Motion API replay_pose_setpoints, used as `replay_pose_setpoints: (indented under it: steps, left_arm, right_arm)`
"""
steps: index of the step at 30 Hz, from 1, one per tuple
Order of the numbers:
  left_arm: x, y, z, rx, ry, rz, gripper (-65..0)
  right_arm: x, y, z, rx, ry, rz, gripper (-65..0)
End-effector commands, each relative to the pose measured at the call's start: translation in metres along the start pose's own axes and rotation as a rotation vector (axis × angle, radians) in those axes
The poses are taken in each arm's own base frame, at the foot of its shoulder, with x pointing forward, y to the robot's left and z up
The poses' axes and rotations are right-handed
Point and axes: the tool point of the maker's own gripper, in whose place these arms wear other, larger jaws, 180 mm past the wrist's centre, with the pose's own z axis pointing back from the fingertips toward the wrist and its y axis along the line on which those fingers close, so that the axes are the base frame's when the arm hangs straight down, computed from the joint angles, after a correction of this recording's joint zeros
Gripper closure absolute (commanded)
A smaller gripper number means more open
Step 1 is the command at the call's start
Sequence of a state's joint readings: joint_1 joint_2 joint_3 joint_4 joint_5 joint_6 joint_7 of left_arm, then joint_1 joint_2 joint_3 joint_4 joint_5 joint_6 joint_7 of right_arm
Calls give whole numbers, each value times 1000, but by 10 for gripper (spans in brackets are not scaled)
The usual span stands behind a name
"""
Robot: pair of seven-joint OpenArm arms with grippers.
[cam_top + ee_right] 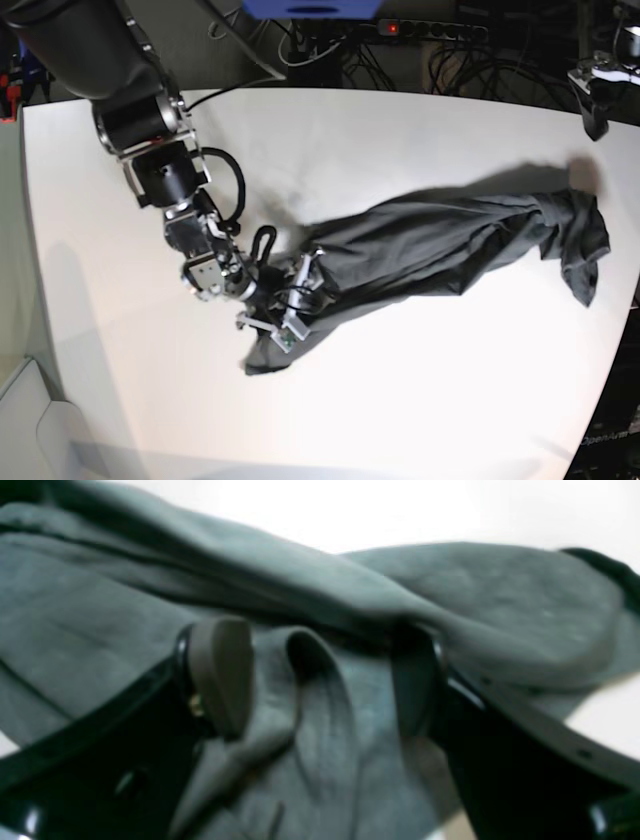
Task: Layout the t-shirt on the table in an organized manner, then fold the t-shirt properly
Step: 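Lower the right gripper onto the t-shirt's loose end and grasp it, then lift the grasped fabric slightly with the right gripper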
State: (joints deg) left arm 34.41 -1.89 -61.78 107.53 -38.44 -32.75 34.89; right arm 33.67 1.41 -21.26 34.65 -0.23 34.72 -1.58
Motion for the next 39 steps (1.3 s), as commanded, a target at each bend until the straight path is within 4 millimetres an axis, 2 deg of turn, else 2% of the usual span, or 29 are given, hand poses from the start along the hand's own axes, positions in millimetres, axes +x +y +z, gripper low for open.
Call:
replay_pose_setpoints:
  steps: [1, 12, 19, 26, 29, 36, 39]
  left_arm:
    - [12, -1, 3, -8, -41, -13, -650]
    - [14, -2, 1, -11, -50, -11, -650]
    - [13, -2, 1, -11, -46, -8, -650]
    - [11, -1, 1, -8, -44, -5, -650]
    - [11, -1, 1, -8, -43, -4, -650]
    - [11, -1, 0, -10, -44, -3, -650]
    - [14, -3, 0, -15, -52, -1, -650]
  right_arm:
    - [35, -10, 1, -11, -87, 21, -447]
    - [61, -24, 3, -30, -119, 53, -447]
    - [68, -24, 2, -29, -129, 59, -447]
    - [64, -23, 2, -29, -124, 51, -447]
    - [53, -23, 0, -28, -99, 33, -447]
    - [48, -27, 3, -35, -90, 25, -444]
    - [35, -30, 9, -45, -74, 27, -444]
